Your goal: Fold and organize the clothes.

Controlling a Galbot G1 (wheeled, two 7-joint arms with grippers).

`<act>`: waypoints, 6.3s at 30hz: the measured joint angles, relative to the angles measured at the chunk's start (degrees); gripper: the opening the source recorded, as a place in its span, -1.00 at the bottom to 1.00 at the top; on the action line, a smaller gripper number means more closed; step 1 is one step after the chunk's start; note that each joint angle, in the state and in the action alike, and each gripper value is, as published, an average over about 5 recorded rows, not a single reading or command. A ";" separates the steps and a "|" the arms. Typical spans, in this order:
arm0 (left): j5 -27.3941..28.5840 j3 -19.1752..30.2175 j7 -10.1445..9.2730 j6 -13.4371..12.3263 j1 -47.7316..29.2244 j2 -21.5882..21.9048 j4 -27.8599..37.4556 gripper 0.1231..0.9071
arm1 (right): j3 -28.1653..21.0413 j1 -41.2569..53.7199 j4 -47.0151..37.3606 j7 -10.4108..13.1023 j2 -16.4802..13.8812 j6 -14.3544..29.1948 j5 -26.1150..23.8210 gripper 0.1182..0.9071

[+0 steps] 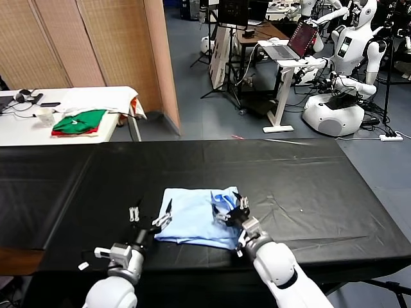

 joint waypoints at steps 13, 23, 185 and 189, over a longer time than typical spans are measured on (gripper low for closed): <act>0.23 -0.02 0.12 -1.14 0.26 0.22 1.66 1.00 | 5.93 -2.89 2.32 2.40 2.12 -2.14 9.23 1.00; -10.23 -2.07 5.44 -0.80 -0.67 -0.38 5.09 1.00 | 13.01 -10.65 12.65 3.98 0.33 -2.82 14.66 1.00; -11.90 0.20 -0.75 0.12 -5.40 5.05 -2.73 1.00 | 9.18 -12.03 10.63 11.30 7.75 -13.30 34.86 -0.49; -11.55 -0.10 -0.90 -0.35 -4.87 4.79 -2.55 1.00 | 9.46 -11.79 10.71 10.41 7.90 -12.75 34.75 -0.87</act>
